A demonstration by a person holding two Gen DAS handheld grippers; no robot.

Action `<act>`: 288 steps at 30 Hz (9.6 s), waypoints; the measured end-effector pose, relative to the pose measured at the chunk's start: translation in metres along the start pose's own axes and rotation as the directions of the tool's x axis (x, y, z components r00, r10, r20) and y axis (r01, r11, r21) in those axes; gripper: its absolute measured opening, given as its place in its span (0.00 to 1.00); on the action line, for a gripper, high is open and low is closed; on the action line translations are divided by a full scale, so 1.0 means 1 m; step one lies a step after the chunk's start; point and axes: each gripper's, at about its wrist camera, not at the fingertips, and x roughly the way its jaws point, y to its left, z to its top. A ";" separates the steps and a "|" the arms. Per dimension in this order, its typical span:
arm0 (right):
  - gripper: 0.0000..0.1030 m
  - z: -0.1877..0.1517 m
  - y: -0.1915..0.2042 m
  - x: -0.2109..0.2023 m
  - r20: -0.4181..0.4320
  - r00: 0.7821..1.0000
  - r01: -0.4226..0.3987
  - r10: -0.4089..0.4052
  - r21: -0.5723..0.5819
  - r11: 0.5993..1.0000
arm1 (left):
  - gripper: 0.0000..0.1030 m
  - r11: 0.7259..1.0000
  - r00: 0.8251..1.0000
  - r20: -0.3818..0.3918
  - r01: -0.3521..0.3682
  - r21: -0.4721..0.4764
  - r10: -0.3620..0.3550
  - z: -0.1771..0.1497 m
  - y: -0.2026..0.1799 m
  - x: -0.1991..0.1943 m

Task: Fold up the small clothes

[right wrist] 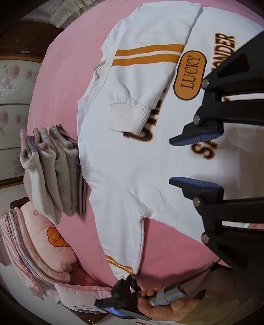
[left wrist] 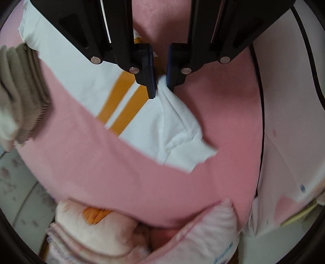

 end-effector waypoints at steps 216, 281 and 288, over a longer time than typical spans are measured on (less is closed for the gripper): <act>0.31 -0.014 -0.263 -0.037 0.084 0.975 0.176 -0.205 0.267 0.948 | 0.63 0.543 0.909 -0.223 0.393 0.742 -0.353 -0.063 -0.186 -0.007; 0.31 -0.260 -0.285 -0.124 0.020 0.995 0.070 -0.094 0.522 0.850 | 0.93 0.621 0.836 -0.472 0.533 0.574 -0.281 -0.216 0.024 -0.077; 0.31 -0.264 -0.300 -0.105 0.018 0.999 0.012 -0.026 0.542 0.840 | 0.93 0.600 0.796 -0.507 0.593 0.538 -0.332 -0.211 0.035 -0.065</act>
